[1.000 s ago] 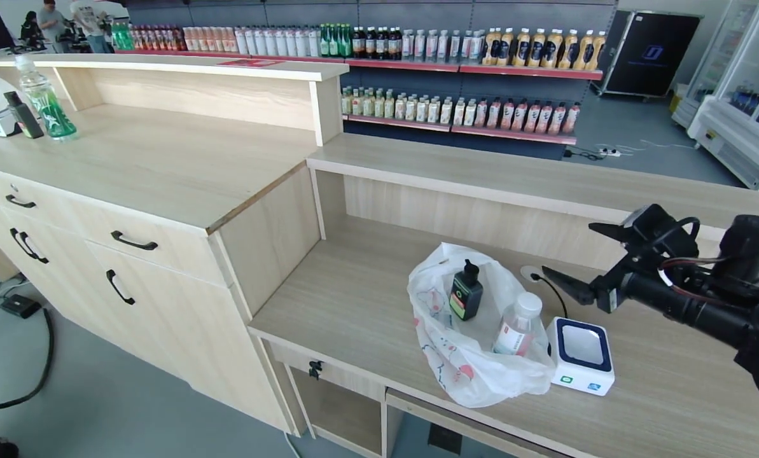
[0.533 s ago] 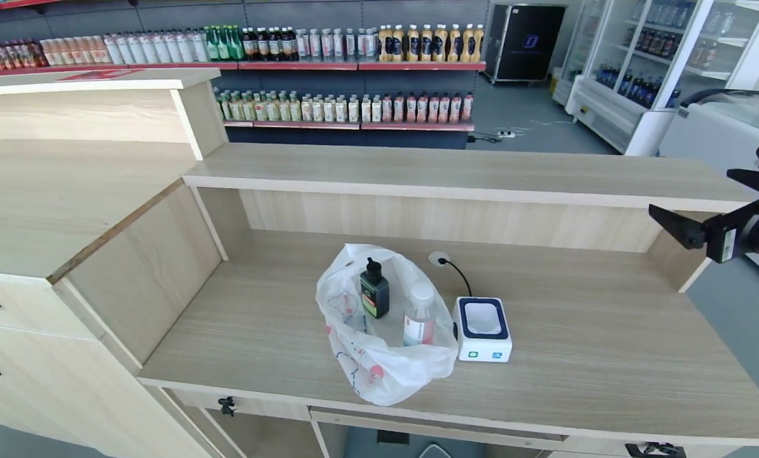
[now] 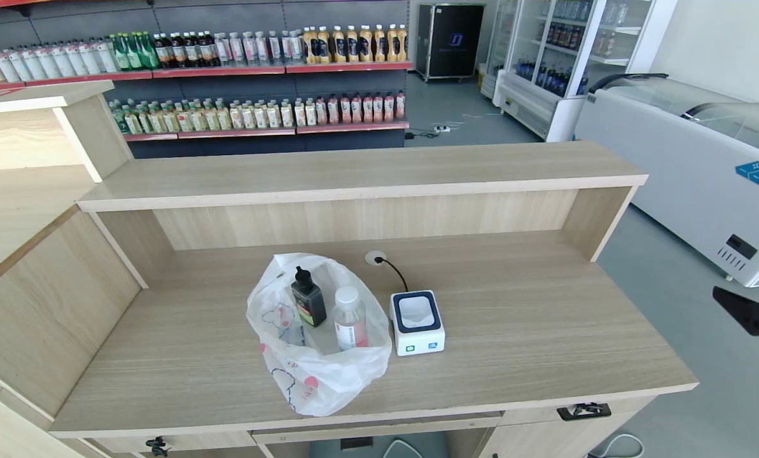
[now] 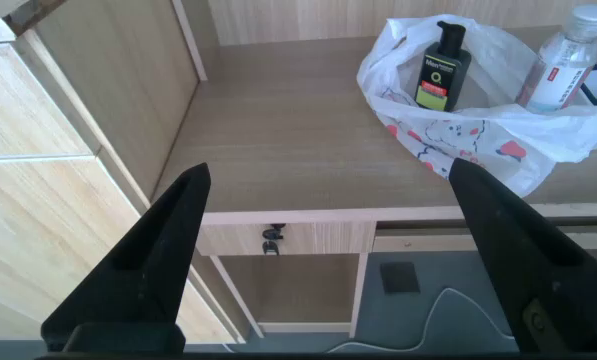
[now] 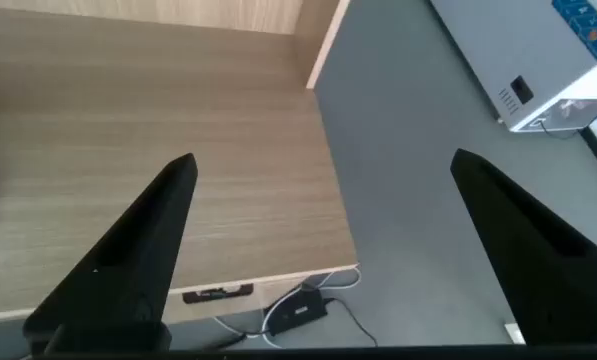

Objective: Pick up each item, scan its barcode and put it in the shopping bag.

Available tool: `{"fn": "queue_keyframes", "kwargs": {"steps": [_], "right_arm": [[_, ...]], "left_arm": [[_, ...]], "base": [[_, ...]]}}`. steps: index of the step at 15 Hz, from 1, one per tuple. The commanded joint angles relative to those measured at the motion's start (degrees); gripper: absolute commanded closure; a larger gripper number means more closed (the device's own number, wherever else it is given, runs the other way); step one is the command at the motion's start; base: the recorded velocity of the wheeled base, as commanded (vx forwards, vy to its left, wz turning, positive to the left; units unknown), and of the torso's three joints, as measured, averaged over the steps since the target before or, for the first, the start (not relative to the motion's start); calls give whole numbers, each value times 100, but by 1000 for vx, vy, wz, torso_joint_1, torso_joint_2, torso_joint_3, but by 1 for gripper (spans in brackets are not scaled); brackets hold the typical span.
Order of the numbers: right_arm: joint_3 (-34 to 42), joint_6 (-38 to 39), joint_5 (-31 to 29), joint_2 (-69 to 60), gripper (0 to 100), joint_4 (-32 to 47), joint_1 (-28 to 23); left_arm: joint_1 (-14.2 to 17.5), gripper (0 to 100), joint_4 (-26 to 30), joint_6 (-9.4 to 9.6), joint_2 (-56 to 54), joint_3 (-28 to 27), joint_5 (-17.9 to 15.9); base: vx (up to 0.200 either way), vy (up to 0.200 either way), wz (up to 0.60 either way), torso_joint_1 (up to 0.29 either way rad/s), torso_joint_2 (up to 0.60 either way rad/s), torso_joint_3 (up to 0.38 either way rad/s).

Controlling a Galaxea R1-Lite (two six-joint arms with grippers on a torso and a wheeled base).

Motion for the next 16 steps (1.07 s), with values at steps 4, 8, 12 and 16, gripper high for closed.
{"fn": "queue_keyframes", "kwargs": {"steps": [4,8,12,16], "right_arm": [[2291,1014,-234,-4127,0,2457,360],[2212,1154,-533,-5832,0,3143,922],[2212,1172,-656,-6210,0,3169,1072],[2212,1198,-788,-6210,0,3169,1072]], "left_arm": [[0,0,0,-1,-2,0,2],[8,0,0,-1,-2,0,2],[8,0,0,-1,-2,0,2],[0,0,0,-1,-2,0,2]], "base": [[0,0,0,0,0,0],[0,0,0,0,0,0],[0,0,0,0,0,0],[0,0,0,0,0,0]]}}
